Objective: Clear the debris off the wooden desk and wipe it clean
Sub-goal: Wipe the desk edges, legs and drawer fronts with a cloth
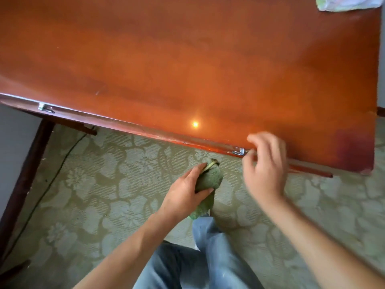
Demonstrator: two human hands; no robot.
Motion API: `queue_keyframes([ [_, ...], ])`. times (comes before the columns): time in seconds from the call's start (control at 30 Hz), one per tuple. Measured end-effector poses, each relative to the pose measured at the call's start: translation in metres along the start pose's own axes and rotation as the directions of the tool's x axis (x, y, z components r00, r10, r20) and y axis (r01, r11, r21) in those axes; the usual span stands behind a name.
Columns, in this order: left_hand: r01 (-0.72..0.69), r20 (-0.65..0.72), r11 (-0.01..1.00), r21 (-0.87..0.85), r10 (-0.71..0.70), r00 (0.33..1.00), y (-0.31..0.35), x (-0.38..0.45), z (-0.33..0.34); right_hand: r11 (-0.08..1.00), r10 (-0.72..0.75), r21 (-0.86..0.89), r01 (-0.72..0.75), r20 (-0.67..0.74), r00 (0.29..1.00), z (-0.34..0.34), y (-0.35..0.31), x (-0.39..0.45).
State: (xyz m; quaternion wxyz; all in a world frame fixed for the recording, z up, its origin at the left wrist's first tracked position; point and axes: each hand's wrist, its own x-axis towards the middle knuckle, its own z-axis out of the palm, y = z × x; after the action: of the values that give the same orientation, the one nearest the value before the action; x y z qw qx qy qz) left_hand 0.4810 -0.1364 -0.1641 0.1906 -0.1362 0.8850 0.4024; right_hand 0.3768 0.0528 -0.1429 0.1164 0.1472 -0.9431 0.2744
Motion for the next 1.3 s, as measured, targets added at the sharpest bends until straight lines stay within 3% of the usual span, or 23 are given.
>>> queue_keyframes([
  [0.07,-0.068,0.041,0.997,-0.045,0.07,0.997,0.003,0.0,-0.009,0.972,0.168,0.142,-0.186,0.134,0.977,0.001,-0.031,-0.064],
  [0.1,-0.105,0.102,0.989,-0.106,0.116,0.988,0.004,0.0,-0.014,0.866,0.321,0.299,-0.402,0.285,0.903,0.003,-0.043,-0.081],
  [0.13,-0.123,0.192,0.973,-0.193,0.16,0.968,0.004,0.001,-0.021,0.625,0.431,0.454,-0.635,0.477,0.766,0.007,-0.052,-0.09],
  [0.17,-0.113,0.293,0.953,-0.28,0.197,0.936,0.005,0.002,-0.028,0.272,0.462,0.556,-0.786,0.641,0.613,0.013,-0.057,-0.094],
  [0.2,-0.114,0.378,0.941,-0.319,0.237,0.895,0.004,0.003,-0.035,-0.047,0.425,0.585,-0.81,0.745,0.513,0.018,-0.059,-0.092],
  [0.23,-0.178,0.402,0.943,-0.28,0.283,0.871,0.002,0.007,-0.043,-0.179,0.411,0.598,-0.781,0.767,0.493,0.022,-0.062,-0.088],
  [0.27,-0.314,0.342,0.938,-0.146,0.346,0.874,-0.002,0.012,-0.052,-0.191,0.444,0.617,-0.764,0.748,0.493,0.026,-0.064,-0.085],
  [0.3,-0.442,0.216,0.897,0.02,0.428,0.878,-0.007,0.02,-0.061,-0.141,0.52,0.645,-0.751,0.694,0.498,0.03,-0.067,-0.082],
  [0.37,-0.599,0.003,0.743,0.299,0.627,0.779,-0.018,0.039,-0.084,-0.004,0.689,0.69,-0.724,0.526,0.498,0.036,-0.069,-0.081],
  [0.43,-0.649,-0.046,0.594,0.475,0.754,0.656,-0.026,0.065,-0.108,0.192,0.824,0.692,-0.695,0.271,0.498,0.039,-0.063,-0.085],
  [0.47,-0.636,-0.026,0.534,0.557,0.777,0.629,-0.028,0.079,-0.121,0.279,0.86,0.689,-0.669,0.13,0.494,0.039,-0.058,-0.086],
  [0.57,-0.534,0.055,0.453,0.714,0.724,0.688,-0.034,0.115,-0.151,0.467,0.864,0.684,-0.561,-0.217,0.454,0.036,-0.031,-0.071],
  [0.77,-0.478,0.112,0.401,0.782,0.664,0.74,-0.047,0.126,-0.146,0.662,0.749,0.688,-0.297,-0.585,0.313,0.095,-0.01,-0.014],
  [0.8,-0.472,0.109,0.406,0.782,0.657,0.746,-0.047,0.127,-0.145,0.74,0.672,0.618,-0.266,-0.657,0.341,0.11,-0.021,-0.017],
  [0.87,-0.475,0.115,0.411,0.778,0.65,0.751,-0.047,0.131,-0.145,0.909,0.414,0.379,-0.172,-0.781,0.468,0.143,-0.043,-0.025],
  [0.93,-0.505,0.104,0.442,0.742,0.667,0.738,-0.047,0.134,-0.145,0.995,0.086,0.103,-0.004,-0.808,0.583,0.179,-0.059,-0.029],
  [1.0,-0.562,0.095,0.499,0.66,0.687,0.721,-0.046,0.136,-0.147,0.981,-0.189,-0.107,0.163,-0.731,0.655,0.218,-0.073,-0.029],
  [1.03,-0.585,0.075,0.522,0.621,0.704,0.707,-0.045,0.136,-0.148,0.949,-0.315,-0.207,0.238,-0.669,0.673,0.236,-0.081,-0.031],
  [1.1,-0.597,0.009,0.55,0.584,0.731,0.682,-0.046,0.135,-0.15,0.857,-0.511,-0.39,0.336,-0.572,0.641,0.257,-0.087,-0.035],
  [1.17,-0.573,-0.022,0.547,0.611,0.734,0.678,-0.049,0.132,-0.147,0.856,-0.502,-0.448,0.258,-0.602,0.621,0.252,-0.07,-0.037],
  [1.3,-0.49,-0.048,0.492,0.72,0.739,0.672,-0.051,0.127,-0.145,0.972,-0.067,-0.179,-0.152,-0.831,0.552,0.205,-0.026,-0.033],
])
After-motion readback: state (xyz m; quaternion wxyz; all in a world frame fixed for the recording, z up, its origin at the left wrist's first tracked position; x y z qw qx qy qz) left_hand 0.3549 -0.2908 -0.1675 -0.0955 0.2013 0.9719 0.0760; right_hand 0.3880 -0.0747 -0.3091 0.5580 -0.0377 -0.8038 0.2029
